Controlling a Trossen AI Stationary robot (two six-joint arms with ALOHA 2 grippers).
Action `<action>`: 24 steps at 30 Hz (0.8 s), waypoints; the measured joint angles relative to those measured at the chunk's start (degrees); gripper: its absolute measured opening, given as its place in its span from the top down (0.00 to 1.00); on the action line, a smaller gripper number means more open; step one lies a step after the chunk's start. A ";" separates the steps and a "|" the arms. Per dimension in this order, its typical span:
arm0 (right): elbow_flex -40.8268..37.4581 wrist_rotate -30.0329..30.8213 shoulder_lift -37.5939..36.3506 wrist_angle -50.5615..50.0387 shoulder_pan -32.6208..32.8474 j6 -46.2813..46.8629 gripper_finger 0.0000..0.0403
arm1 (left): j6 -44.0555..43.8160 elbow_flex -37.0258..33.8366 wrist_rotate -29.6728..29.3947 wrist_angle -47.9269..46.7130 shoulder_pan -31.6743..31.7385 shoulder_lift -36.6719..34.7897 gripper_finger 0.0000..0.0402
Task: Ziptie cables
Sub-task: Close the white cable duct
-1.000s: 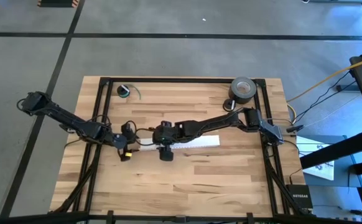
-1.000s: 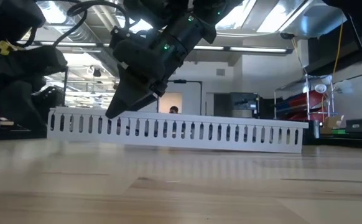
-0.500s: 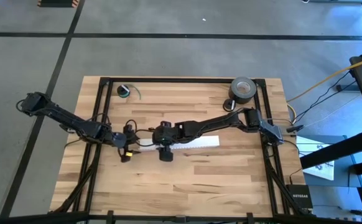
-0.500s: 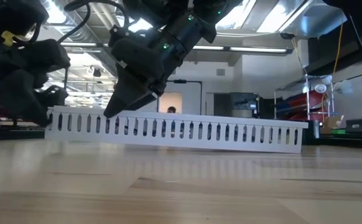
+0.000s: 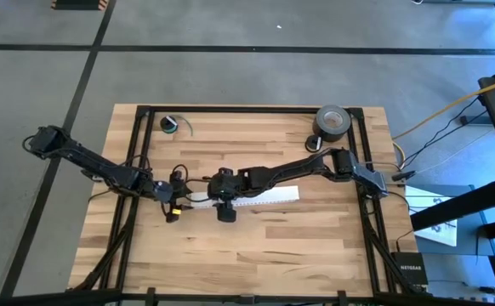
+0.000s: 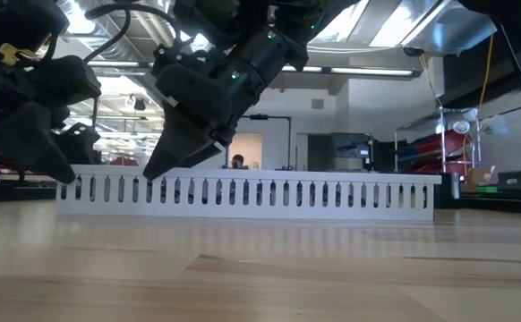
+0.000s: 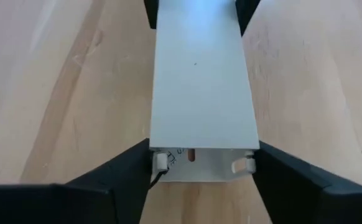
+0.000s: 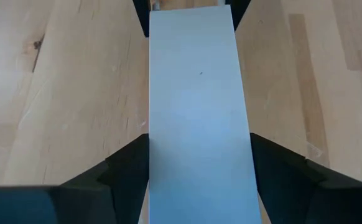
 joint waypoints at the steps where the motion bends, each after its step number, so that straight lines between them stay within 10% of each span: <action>1: 0.00 -0.03 0.06 0.19 0.00 0.00 0.42 | 0.43 0.00 -0.04 -0.08 0.00 0.00 0.41; 24: -0.09 -2.37 3.23 12.94 0.00 4.09 0.46 | 2.46 -0.04 1.60 -0.24 -0.13 1.75 0.42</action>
